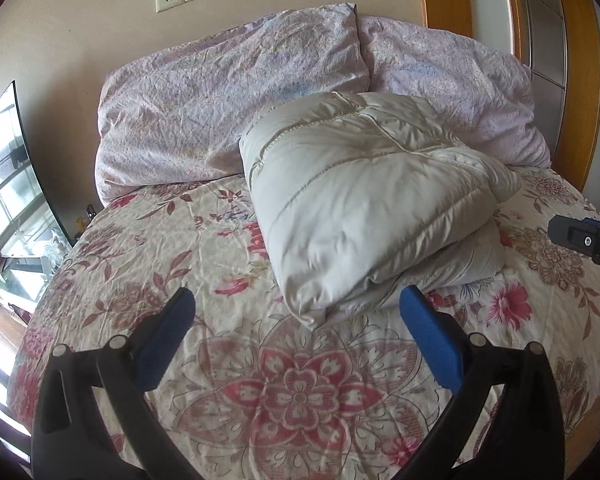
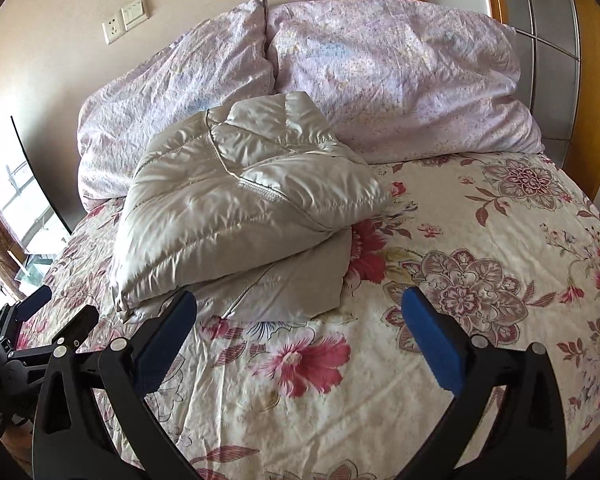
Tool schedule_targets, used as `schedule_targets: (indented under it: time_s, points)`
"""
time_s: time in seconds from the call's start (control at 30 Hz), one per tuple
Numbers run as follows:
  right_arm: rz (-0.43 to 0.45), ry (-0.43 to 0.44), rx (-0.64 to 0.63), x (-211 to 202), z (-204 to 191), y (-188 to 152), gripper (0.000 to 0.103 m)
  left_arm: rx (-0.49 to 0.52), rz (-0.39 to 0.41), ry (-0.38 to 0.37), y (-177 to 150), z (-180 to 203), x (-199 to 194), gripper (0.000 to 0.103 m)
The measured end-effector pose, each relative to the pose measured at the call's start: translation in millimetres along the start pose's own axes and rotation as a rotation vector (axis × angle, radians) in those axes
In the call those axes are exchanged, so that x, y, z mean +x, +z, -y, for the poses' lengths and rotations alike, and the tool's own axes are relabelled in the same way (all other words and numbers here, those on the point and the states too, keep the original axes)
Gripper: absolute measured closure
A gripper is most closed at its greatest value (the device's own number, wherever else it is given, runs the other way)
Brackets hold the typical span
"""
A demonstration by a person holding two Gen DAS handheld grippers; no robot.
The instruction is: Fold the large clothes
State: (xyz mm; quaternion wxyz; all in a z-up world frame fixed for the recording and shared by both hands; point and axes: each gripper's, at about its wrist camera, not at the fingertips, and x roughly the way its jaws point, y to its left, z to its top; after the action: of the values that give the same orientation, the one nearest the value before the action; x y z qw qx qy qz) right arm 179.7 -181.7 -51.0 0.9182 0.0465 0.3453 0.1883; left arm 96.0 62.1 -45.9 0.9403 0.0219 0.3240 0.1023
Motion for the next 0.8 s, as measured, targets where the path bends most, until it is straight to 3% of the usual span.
schedule_targets:
  time_s: [0.3,0.8]
  points:
    - [-0.006,0.014,0.009,-22,-6,-29,0.001,-0.062,-0.034,-0.042,-19,-5,-20,0.002]
    - [-0.002,0.072,0.025,-44,-8,-27,0.001,-0.085,-0.044,-0.124,-1,-2,-34,0.002]
